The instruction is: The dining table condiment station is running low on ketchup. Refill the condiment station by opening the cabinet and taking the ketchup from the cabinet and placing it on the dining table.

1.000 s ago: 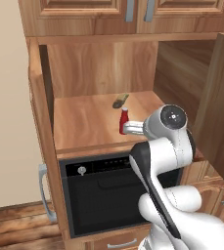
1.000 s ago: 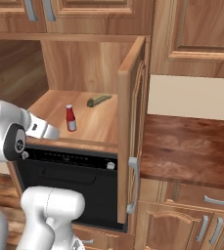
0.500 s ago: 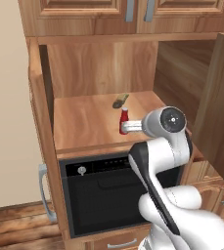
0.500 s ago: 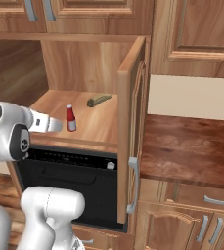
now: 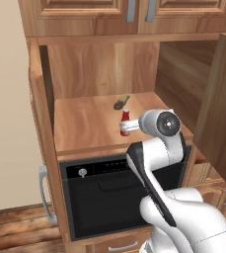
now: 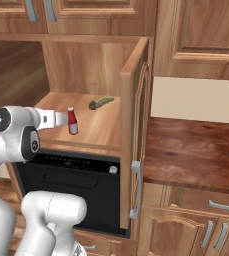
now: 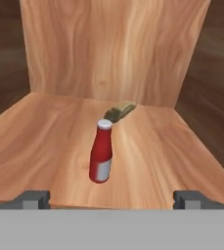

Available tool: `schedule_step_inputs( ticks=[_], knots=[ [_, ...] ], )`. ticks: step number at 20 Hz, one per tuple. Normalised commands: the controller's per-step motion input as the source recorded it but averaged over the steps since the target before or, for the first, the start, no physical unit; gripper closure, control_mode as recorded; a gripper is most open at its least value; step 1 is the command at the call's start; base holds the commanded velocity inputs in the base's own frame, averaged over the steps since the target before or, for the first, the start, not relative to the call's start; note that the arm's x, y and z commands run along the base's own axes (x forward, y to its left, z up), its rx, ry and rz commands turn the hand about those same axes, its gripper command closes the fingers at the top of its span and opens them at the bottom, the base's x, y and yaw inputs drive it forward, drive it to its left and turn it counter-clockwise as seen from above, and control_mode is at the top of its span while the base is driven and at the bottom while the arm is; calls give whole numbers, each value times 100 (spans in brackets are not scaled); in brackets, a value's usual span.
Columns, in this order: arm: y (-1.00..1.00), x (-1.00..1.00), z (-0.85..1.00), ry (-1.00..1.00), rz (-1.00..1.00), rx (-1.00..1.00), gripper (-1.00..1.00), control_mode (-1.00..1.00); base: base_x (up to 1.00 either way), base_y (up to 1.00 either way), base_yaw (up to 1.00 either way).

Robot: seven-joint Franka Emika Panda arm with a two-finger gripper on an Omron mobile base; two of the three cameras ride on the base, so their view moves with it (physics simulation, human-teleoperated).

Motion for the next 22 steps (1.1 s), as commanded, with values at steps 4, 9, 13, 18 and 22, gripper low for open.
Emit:
schedule_step_inputs(
  ticks=[4, 9, 13, 18, 22],
  knots=[
    [9, 43, -3, -13, 1, -10, -100, -100, 0, 0, 0],
    [8, 34, -6, -13, 1, -9, -100, -100, 0, 0, 0],
    [14, 29, -15, -17, 5, -5, -100, -100, 0, 0, 0],
    [6, 17, -11, -6, 5, 0, -100, -100, 0, 0, 0],
    [0, 9, -7, -2, 4, 0, -100, -100, 0, 0, 0]
  ],
)
